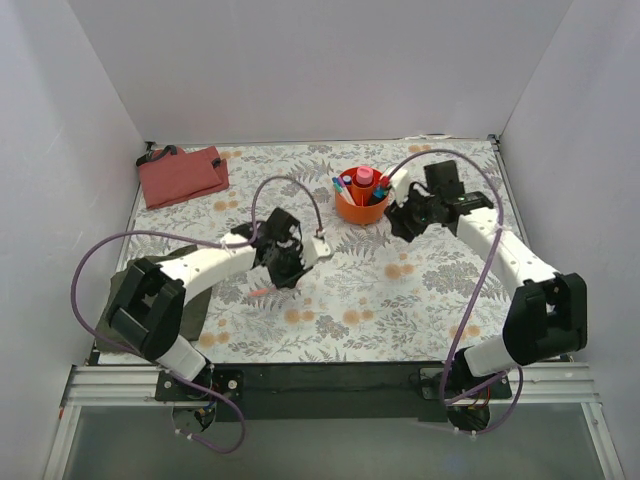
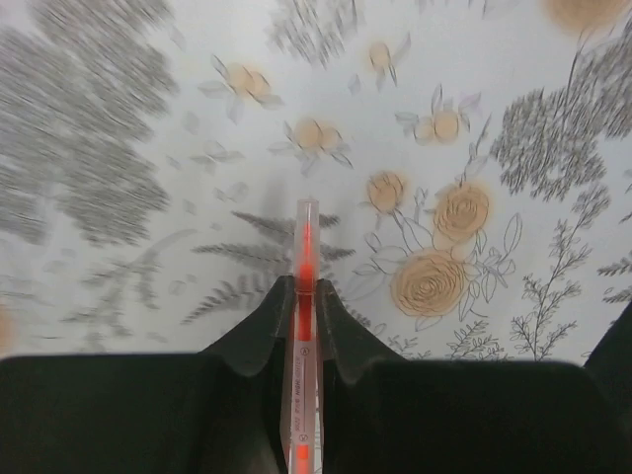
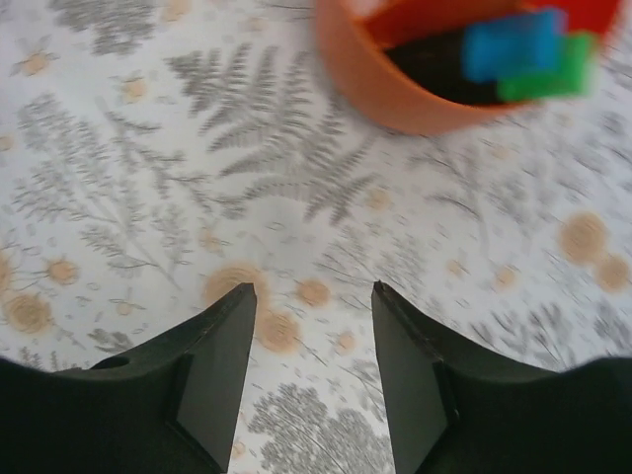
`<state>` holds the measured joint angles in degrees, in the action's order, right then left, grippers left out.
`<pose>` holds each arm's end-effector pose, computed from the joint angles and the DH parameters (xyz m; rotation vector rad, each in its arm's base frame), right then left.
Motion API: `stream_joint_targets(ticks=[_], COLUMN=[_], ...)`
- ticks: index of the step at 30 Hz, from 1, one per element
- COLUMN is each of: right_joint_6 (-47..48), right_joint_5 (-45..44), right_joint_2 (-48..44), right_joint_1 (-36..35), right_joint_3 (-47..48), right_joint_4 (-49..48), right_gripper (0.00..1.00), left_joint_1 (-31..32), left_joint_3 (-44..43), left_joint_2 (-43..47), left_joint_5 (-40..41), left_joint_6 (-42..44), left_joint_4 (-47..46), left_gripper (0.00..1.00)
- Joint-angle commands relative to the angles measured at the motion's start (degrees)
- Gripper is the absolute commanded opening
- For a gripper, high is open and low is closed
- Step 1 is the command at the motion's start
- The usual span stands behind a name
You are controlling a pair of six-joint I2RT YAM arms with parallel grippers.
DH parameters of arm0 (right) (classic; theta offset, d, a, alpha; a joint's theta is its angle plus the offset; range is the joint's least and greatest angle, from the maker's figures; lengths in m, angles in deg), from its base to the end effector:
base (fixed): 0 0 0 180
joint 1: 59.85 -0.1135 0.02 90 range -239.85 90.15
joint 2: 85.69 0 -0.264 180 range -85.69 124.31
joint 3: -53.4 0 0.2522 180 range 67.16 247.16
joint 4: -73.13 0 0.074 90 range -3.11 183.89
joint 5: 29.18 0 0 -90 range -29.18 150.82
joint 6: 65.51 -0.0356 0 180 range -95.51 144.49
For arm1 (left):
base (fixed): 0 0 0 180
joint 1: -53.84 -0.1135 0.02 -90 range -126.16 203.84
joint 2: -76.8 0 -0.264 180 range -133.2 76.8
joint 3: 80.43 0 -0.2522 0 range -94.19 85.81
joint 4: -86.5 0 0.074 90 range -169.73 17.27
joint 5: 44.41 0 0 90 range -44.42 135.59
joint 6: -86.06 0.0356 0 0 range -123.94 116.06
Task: Sort the stationery into containers
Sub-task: Close the pen cap on the pen, then place the pen in the storage box.
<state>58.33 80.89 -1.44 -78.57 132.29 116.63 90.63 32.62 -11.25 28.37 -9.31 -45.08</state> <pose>0.2947 0.1128 0.2717 -1.1913 2.0567 0.2989 0.2212 -0.1786 0.1854 0.8491 2.7300 -0.5895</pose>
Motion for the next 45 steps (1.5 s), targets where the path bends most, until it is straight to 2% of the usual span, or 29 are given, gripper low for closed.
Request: stream_joint_targets(ticks=[1,2,3,6,9,12,13,15,16,17,19,20,23,30,37,45], right_joint_6=[-8.42,-9.66,-10.46,-14.33,-15.21,-15.74,-15.91,-16.18,-16.18,-16.18,-16.09,-16.09,-16.09,-16.53,-17.58,-19.52], right_joint_5=[-11.97,-13.03,-12.96,-12.08,-10.59,-10.93,-11.11,-11.46,-11.64,-11.90,-12.17,-11.90,-10.59,-9.44,-8.65,-6.72], right_joint_2=[-5.23,-5.15,-4.97,-5.14,-6.63,-7.25,-7.26,-7.17,-7.08,-6.91,-6.47,-6.29,-5.76,-5.32,-4.18,-2.51], right_joint_1=[7.37,9.99,11.24,15.46,16.96,16.96,16.96,17.14,17.14,17.23,17.49,17.66,17.84,18.10,18.11,18.19], right_joint_3=[3.70,3.61,3.35,2.29,0.27,-0.61,-0.70,-0.26,-0.09,0.44,0.71,0.71,0.09,-2.63,-3.34,-0.88], right_joint_4=[1.82,1.73,1.82,1.82,1.29,0.50,0.59,0.67,0.85,0.94,1.03,0.94,0.50,-0.99,-1.26,-1.35], right_gripper=[0.60,0.59,0.63,0.75,0.74,0.73,0.73,0.72,0.72,0.72,0.71,0.71,0.70,0.67,0.66,0.66], left_joint_1=[-1.20,-1.55,-1.81,-2.08,-2.69,-3.83,-4.10,-4.10,-4.10,-3.75,-3.66,-3.57,-2.61,-1.82,-1.29,-1.20], left_joint_3=[-24.38,-28.25,-36.46,-49.58,-55.61,-49.59,-41.72,-32.29,-25.28,-24.25,-26.77,-30.71,-38.88,-57.70,-66.33,-67.92], left_joint_2=[-2.20,-3.61,-6.93,-11.60,-15.31,-12.77,-11.02,-7.32,-7.05,-9.05,-12.92,-15.37,-22.24,-36.83,-47.47,-54.50], left_joint_5=[-5.79,-6.86,-8.26,-12.57,-16.44,-21.97,-23.29,-23.22,-22.26,-20.95,-19.70,-19.27,-15.32,-7.05,-3.27,0.16], left_joint_6=[1.50,2.02,3.16,4.22,2.48,-3.84,-9.08,-14.20,-17.02,-22.27,-26.43,-31.50,-32.86,-40.59,-42.97,-46.40], left_joint_4=[12.44,13.06,13.94,15.26,12.12,-5.94,-22.36,-42.63,-63.45,-71.40,-82.06,-84.12,-86.77,-83.43,-84.83,-86.60], left_gripper=[0.00,0.00,0.00,0.00,0.00,0.00,0.00,0.00,0.00,0.00,0.00,0.00,0.00,0.00,0.00,0.00])
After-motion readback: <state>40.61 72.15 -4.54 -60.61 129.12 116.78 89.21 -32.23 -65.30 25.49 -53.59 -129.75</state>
